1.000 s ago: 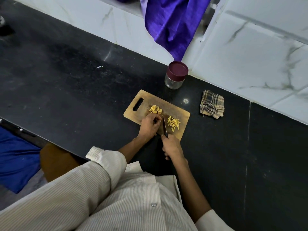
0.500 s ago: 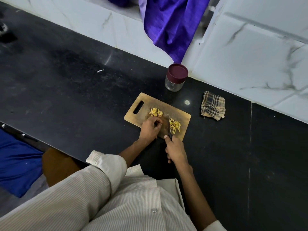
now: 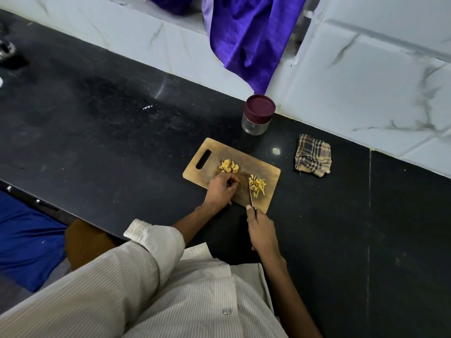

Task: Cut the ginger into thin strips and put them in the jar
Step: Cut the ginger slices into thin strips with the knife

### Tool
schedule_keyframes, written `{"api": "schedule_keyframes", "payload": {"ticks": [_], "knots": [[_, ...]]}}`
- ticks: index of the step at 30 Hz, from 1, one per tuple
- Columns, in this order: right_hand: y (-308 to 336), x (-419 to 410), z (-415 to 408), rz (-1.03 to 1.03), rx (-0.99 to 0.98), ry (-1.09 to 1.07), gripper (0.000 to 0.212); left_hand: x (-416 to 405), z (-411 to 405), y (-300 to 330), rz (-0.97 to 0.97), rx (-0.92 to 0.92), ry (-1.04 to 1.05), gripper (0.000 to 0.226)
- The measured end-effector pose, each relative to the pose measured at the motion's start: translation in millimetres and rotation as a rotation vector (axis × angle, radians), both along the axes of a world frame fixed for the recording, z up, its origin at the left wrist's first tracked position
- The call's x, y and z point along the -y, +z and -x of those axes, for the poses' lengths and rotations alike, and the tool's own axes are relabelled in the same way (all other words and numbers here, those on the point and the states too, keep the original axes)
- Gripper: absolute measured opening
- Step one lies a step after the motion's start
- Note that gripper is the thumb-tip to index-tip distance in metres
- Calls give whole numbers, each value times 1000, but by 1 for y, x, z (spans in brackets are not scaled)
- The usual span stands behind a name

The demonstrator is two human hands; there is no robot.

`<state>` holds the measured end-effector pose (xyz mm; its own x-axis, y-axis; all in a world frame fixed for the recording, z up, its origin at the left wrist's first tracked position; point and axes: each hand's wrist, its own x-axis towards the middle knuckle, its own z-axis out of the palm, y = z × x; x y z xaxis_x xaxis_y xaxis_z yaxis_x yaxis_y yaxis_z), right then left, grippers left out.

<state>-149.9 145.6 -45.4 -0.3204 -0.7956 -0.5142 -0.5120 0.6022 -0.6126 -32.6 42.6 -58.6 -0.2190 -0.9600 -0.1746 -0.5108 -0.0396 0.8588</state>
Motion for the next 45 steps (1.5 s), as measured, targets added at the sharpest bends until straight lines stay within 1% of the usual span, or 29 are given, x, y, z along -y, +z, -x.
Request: {"api": "schedule_keyframes", "payload": {"ticks": [7,10,13,15,18,21,25,30,33,37,40,42,45], "knots": [[1,18,-1,156,22,25,42,1,-12,3,-30,16,-110,9],[3,34,0,199,55,27,43,1,-22,3,-32,-4,-38,6],[-1,44,1,217,89,27,40,6,-30,2,45,1,128,11],[-7,46,1,203,99,37,37,13,-33,3,51,-2,203,12],[-15,45,0,184,119,10,36,23,-31,2,47,39,202,12],[-16,48,0,179,138,-9,37,29,-27,-2,107,113,175,18],[-15,50,3,168,126,-8,37,29,-19,-7,159,217,179,18],[-14,51,1,162,109,-7,36,26,-15,-4,170,239,209,13],[-13,51,2,145,99,-4,40,26,-17,-4,154,228,196,5],[-11,49,2,138,125,-20,41,21,-17,-1,142,179,162,7],[-4,41,2,147,149,-22,38,14,-8,6,53,96,57,11],[0,33,1,161,184,-46,38,11,-1,8,29,49,-18,16],[1,23,3,158,206,-97,39,8,6,7,60,83,-107,18]]}}
